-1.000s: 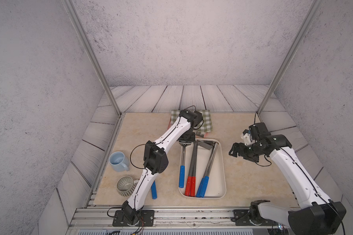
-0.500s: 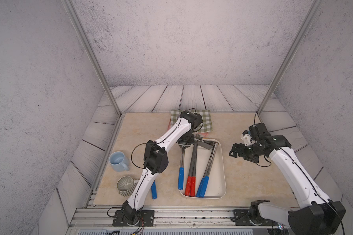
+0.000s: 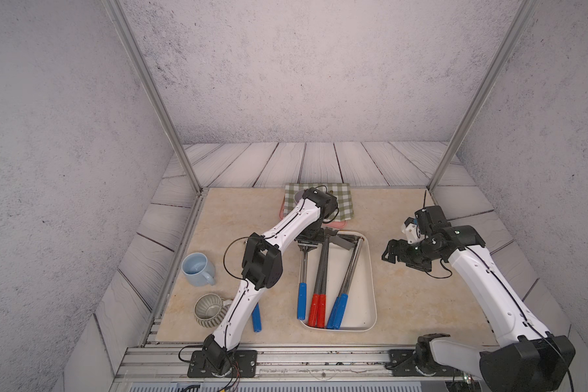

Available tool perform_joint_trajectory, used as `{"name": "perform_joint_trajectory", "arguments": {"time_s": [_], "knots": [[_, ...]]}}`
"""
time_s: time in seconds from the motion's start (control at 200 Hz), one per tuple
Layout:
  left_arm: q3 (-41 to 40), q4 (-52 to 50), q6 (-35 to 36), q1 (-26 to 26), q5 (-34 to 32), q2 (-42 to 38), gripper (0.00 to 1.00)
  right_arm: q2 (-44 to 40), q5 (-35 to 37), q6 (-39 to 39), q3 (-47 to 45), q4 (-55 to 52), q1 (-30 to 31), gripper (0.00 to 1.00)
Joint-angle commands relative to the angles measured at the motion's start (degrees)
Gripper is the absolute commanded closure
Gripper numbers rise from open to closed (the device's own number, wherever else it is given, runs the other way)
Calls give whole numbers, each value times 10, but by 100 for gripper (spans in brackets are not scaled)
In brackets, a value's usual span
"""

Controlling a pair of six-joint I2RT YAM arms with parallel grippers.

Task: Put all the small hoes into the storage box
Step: Place the hoe in the storage box.

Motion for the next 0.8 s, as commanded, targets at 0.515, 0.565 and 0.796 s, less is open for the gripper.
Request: {"name": "perform_joint_trajectory", "arguments": {"time_s": [0.515,0.565,0.796], "knots": [[28,-47,-15,-18,37,25,100,4,-4,-6,-12,4,-4,11],[32,-48,-14,-20,39,29,100,4,-5,-4,-13,4,-3,11],[33,-42,-13,-29,45,37,100,5,-7,-4,-15,6,-4,11]]}}
